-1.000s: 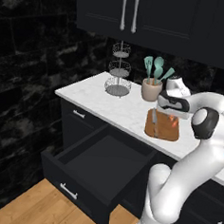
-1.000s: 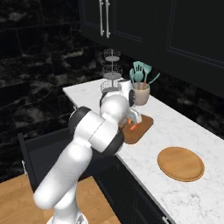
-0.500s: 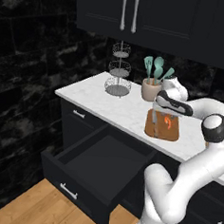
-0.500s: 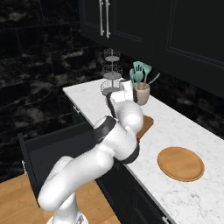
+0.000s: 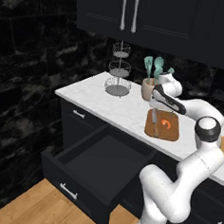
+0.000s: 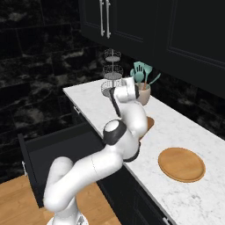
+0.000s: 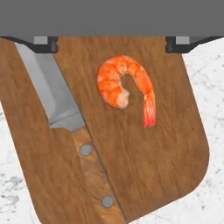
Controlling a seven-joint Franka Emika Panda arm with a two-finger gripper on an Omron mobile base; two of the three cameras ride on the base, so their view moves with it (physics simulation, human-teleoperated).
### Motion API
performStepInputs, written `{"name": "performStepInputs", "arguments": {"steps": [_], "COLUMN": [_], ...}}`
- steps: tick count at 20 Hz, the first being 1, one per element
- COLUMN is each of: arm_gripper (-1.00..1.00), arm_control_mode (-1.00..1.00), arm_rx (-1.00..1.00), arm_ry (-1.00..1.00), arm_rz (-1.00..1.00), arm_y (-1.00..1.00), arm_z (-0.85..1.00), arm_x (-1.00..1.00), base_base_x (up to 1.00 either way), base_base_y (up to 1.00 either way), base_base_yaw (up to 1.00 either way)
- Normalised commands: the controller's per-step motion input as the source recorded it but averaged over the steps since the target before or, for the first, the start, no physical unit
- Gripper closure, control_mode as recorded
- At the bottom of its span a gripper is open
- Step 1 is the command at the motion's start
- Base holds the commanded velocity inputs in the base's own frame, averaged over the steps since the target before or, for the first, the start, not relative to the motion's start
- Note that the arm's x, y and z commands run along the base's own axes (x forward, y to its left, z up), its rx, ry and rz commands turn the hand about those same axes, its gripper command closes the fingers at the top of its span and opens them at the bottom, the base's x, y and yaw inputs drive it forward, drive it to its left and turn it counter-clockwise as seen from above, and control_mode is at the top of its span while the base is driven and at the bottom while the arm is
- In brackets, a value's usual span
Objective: Pick up the knife from the drawer and place it on the cutting board. Then place the meat from the plate to the cutting board.
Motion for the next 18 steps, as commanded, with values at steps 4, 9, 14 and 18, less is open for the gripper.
{"name": "performStepInputs", "arguments": {"steps": [4,9,14,18], "arm_gripper": [-1.00,-1.00,-1.00,-1.00], "arm_control_mode": [-1.00,-1.00,-1.00,-1.00], "arm_rx": [0.01,0.00,0.00,0.00], "arm_ry": [0.01,0.00,0.00,-0.01], "arm_rz": [0.00,0.00,0.00,-0.05], "arm_y": [0.33,0.64,0.80,0.69], "arm_z": [-0.06,-0.04,-0.06,-0.10], "arm_x": [-0.30,-0.96,-1.00,-1.00], "base_base_x": [0.00,0.00,0.00,0.00], "base_base_y": [0.00,0.00,0.00,0.00], "base_base_yaw": [0.00,0.00,0.00,0.00]}}
